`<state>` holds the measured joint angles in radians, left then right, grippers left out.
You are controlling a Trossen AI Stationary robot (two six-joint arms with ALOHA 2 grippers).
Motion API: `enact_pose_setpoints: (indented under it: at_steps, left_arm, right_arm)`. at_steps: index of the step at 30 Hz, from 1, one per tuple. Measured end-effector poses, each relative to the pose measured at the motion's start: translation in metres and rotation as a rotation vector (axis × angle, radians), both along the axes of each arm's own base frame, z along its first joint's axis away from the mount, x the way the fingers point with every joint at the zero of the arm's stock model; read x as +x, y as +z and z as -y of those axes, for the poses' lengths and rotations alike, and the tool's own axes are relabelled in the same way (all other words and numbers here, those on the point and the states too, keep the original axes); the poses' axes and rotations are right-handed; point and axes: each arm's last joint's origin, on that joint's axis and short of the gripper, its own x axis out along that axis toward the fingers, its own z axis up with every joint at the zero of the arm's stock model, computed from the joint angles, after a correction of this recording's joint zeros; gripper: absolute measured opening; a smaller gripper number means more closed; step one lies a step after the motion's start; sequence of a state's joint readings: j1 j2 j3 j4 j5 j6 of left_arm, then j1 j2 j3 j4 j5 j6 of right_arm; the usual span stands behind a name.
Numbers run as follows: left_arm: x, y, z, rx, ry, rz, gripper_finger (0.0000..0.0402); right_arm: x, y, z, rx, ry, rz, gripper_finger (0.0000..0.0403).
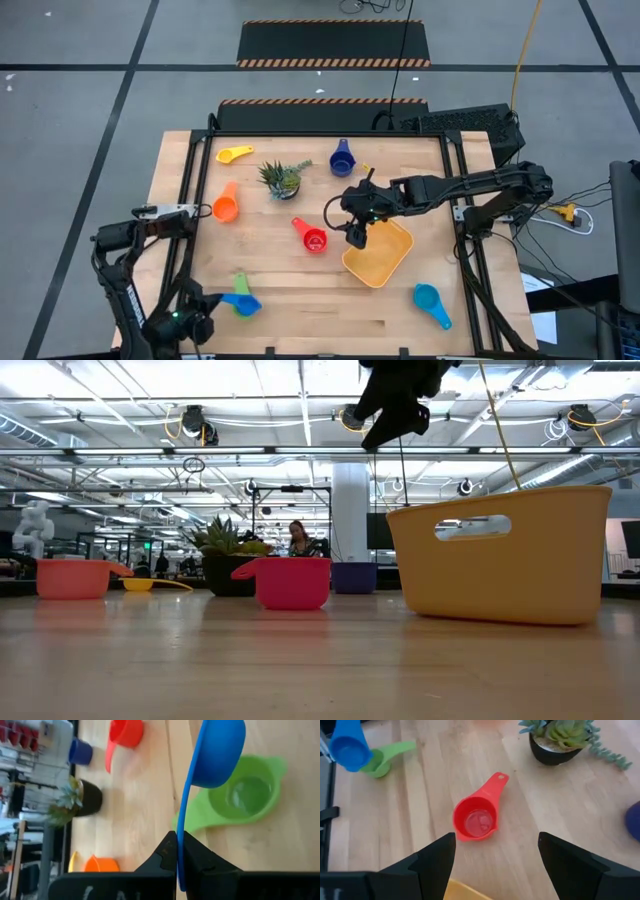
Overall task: Nest measuring cups in basket
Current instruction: Stack the blue measuring cup on the green measuring cup
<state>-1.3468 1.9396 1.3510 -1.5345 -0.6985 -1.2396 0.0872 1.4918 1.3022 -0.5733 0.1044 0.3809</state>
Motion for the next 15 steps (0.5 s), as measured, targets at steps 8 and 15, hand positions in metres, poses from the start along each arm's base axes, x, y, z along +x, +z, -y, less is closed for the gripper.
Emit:
enact_pose_setpoints:
  at_steps: [8,15]
  left_arm:
    - [-0.001,-0.028,-0.005,-0.062,-0.003,-0.058,0.0004]
    - [0.006,-0.039,-0.018,0.01,0.0,-0.064,0.0004]
  right_arm:
    - [0.0,0.0,0.0,0.0,0.0,0.0,0.0279]
    - [0.0,0.0,0.0,0.002,-0.003,0.004,0.0279]
